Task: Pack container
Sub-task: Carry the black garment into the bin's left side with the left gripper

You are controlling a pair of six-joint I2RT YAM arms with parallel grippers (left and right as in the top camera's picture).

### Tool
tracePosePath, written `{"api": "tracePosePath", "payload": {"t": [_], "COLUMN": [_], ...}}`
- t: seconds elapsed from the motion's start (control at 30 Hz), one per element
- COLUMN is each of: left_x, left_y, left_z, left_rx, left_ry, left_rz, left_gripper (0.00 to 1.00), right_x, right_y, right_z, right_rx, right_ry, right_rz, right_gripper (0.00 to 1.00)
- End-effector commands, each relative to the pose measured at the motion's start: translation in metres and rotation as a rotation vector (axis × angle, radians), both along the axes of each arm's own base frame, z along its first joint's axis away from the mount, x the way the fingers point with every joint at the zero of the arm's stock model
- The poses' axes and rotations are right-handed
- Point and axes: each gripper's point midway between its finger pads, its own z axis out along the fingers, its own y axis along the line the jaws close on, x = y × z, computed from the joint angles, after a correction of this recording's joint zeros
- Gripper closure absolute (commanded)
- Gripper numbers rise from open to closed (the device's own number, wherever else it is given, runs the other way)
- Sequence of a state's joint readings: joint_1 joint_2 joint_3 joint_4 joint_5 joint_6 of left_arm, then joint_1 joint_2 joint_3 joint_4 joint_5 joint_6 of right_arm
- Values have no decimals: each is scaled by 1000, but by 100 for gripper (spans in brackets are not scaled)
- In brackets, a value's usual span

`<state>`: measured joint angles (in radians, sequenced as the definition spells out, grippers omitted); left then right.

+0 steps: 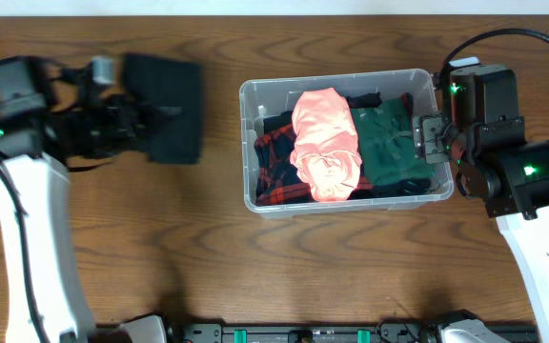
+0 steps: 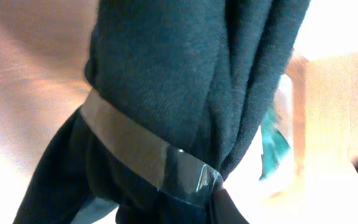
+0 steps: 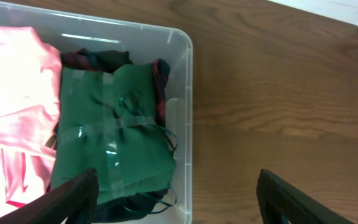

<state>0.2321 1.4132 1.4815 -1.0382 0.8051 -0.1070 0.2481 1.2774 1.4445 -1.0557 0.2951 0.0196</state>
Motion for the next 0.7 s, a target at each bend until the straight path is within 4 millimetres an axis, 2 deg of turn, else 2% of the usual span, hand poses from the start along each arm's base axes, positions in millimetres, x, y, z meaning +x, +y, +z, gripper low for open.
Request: {"api": "tracePosePath", "payload": {"t": [0.0,0.17,0.27,0.37,0.63,0.67], "left_x": [-8,-16,-10,2,16,17], "left_y": [-40,-110,-141,-152,-173,-174], "left_z": [13,10,-3,-29,-90,-97], "left_rx": [22,-1,35,112,120,128], "left_ry": [-9,26,35,91,318,334], "left_rz": [-40,-161,-188,-117,16,14], "left_gripper": [94,94,94,94,93,77], "right_x": [-3,-3,-3,-3,-4,-4], "right_y": [-7,-5,-3,-3,-2,-2], "right_z": [5,5,4,4,3,3], "right_rx": [6,16,25,25,27,27], "right_ry": [-20,-15,-13,-13,-9,-9], "right_rz": [-35,-28,-19,-20,-17,-17], "right_gripper": [21,21,21,21,21,21]}}
